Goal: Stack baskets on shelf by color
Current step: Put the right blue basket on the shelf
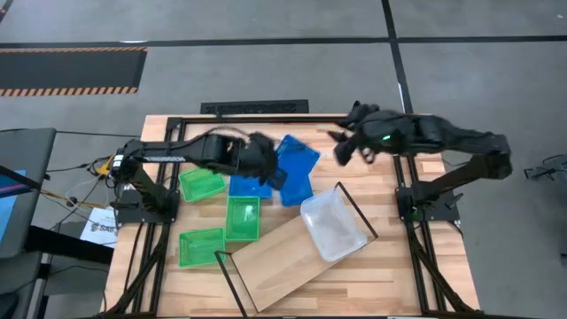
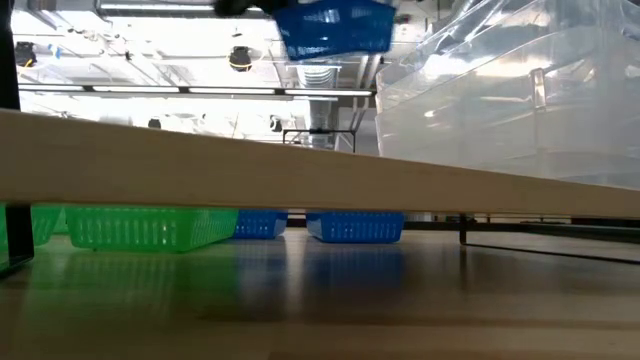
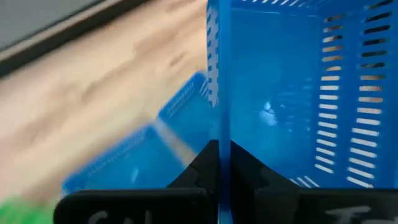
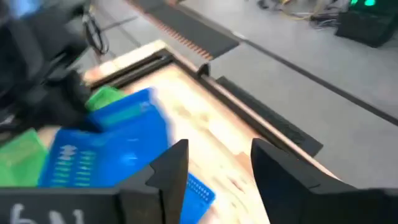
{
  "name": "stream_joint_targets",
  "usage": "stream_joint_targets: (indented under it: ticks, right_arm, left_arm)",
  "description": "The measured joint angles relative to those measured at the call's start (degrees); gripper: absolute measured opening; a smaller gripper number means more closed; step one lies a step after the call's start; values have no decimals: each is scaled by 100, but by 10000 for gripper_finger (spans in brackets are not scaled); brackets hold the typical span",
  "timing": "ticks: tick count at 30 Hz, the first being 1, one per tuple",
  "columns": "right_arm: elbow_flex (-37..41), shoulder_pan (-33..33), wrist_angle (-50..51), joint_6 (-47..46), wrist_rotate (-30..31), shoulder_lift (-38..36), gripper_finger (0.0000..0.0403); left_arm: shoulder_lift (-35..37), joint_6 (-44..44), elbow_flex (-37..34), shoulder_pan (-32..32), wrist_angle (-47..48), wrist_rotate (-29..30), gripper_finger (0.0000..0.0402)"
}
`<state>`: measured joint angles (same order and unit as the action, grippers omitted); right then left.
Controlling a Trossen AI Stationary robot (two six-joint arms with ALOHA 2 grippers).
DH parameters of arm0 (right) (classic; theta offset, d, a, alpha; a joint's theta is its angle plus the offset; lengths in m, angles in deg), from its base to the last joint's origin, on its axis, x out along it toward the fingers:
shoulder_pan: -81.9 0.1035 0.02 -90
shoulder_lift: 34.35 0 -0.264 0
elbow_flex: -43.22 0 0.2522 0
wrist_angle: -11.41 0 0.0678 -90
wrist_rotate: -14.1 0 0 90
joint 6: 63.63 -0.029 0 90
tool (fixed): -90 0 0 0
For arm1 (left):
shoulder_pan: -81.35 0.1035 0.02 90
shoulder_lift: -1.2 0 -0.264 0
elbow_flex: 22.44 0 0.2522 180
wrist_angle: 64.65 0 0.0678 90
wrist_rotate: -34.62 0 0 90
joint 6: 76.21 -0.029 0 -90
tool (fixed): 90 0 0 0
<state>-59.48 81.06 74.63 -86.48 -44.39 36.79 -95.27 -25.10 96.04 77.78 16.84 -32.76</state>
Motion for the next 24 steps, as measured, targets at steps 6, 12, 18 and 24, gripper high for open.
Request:
stream_joint_targets:
  ticks: [6, 12, 18, 24]
  right_arm:
    - [4, 250, 373, -418, -13, -676, 199]
    - [11, 534, 898, -715, 4, -853, 181]
    - [13, 772, 1037, -719, 0, -767, 168]
    - [9, 989, 1049, -686, -15, -567, 164]
  left_arm:
    - [17, 2211, 0, -1115, 983, 512, 0]
    - [-92, 4789, 9, -2136, 1054, 1095, 0]
    - [-454, 6232, 4, -2603, 1010, 1210, 0]
    - [-1073, 6621, 0, -2761, 412, 799, 0]
